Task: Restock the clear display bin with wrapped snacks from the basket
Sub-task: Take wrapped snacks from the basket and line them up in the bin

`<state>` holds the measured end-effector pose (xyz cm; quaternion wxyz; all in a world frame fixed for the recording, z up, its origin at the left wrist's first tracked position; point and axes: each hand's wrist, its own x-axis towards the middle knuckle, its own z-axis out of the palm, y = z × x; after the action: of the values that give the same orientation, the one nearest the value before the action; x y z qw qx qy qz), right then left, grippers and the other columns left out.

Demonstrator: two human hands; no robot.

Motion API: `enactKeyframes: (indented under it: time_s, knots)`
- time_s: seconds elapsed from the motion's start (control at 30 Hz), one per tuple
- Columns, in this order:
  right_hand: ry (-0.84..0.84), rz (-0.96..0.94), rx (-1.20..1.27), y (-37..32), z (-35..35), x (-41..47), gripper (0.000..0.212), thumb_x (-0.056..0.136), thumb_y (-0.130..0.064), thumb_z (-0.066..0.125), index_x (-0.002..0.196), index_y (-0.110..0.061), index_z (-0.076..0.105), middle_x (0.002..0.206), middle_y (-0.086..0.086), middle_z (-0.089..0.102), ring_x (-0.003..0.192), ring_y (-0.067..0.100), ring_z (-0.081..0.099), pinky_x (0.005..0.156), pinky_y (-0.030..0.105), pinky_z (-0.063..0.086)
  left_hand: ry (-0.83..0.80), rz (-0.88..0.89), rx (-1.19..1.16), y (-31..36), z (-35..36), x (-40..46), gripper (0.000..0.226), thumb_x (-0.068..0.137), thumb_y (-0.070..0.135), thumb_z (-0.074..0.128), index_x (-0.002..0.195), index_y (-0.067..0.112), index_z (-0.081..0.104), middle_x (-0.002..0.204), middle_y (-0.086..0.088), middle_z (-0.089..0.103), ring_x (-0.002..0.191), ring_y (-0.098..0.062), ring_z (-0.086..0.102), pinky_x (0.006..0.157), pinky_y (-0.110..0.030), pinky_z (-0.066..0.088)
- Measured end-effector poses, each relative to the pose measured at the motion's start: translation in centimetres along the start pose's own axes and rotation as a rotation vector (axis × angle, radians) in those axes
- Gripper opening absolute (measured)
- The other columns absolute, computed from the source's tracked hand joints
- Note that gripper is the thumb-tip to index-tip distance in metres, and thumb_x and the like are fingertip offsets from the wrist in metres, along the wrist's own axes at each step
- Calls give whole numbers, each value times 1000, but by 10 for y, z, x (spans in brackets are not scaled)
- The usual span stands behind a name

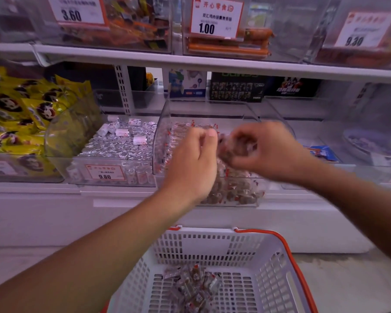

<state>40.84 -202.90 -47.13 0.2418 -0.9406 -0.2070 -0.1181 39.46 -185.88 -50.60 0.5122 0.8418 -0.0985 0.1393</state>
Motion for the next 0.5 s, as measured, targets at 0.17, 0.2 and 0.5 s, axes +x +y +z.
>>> enactKeyframes:
  time_s: [0.17,0.2,0.5]
  knots:
    - [-165,115,-477,58,-10,104,25,74,-39,79,72,-16,67,65,0,62,60,15,57,56,28,46,-213,197,597,-32,-14,30,32,101,25,48,131,15,52,128,-3,54,117,-22,51,99,-38,46]
    - [-229,141,-547,67,-2,120,26,75,-39,78,75,-15,68,66,0,61,61,15,56,57,27,45,-264,182,663,-37,-13,32,35,101,25,47,133,14,51,129,-5,53,119,-24,50,101,-41,46]
    - [-386,153,-726,102,44,179,32,80,-44,73,88,-15,67,89,4,65,79,23,61,68,31,48,-425,121,722,-62,-11,39,48,101,42,33,140,18,48,137,-4,51,124,-25,48,103,-42,43]
